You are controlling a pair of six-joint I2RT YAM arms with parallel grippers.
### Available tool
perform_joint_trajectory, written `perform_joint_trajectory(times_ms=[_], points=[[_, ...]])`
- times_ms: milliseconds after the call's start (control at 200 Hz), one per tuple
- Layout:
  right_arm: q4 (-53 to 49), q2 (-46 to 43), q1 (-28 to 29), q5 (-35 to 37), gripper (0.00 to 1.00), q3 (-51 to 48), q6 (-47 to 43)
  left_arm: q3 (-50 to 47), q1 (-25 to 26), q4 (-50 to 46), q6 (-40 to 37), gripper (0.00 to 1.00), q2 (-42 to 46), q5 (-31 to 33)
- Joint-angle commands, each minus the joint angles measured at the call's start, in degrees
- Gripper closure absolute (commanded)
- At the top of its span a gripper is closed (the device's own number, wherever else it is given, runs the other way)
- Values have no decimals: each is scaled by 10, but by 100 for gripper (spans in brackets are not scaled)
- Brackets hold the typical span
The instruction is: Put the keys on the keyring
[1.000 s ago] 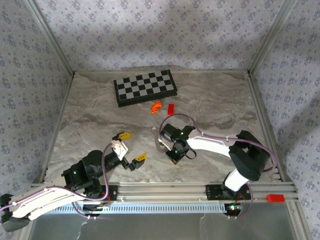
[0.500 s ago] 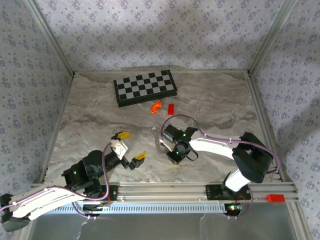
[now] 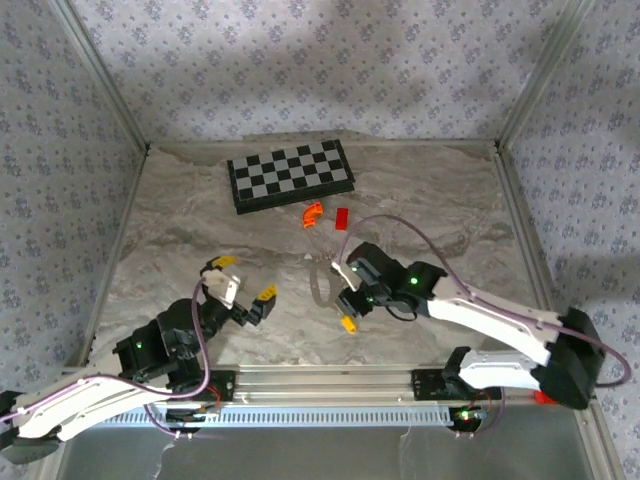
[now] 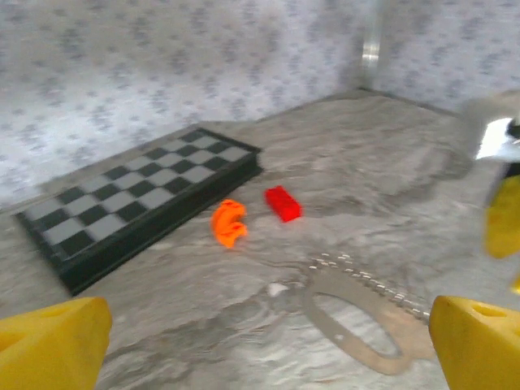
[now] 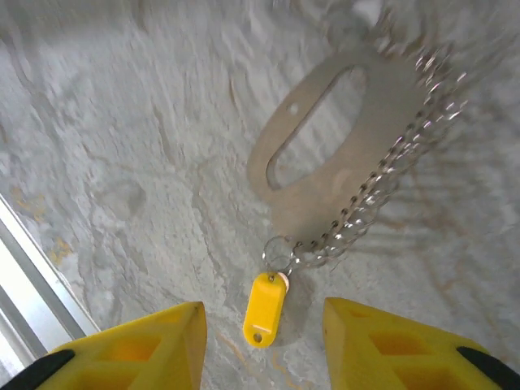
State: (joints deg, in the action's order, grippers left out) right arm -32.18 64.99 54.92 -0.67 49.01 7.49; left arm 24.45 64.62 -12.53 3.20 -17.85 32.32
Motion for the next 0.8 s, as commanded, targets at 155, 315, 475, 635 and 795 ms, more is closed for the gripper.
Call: perform_joint_trajectory(times_ms=[155, 315, 475, 635, 795], points=[[107, -183, -7, 137, 22, -83, -34, 51, -2, -136, 68, 0, 46, 242], [178, -231, -36, 199, 0, -129, -47, 20, -6, -122, 42, 0, 98, 292], [194, -243, -85, 240, 0, -148, -42, -54, -30, 16, -147, 0, 133, 238], [207, -246, -125, 349, 0, -168, -45, -124, -96, 91, -198, 0, 117, 232], [252, -263, -166, 438, 0, -210, -43, -157, -210, 109, -175, 1, 99, 169]])
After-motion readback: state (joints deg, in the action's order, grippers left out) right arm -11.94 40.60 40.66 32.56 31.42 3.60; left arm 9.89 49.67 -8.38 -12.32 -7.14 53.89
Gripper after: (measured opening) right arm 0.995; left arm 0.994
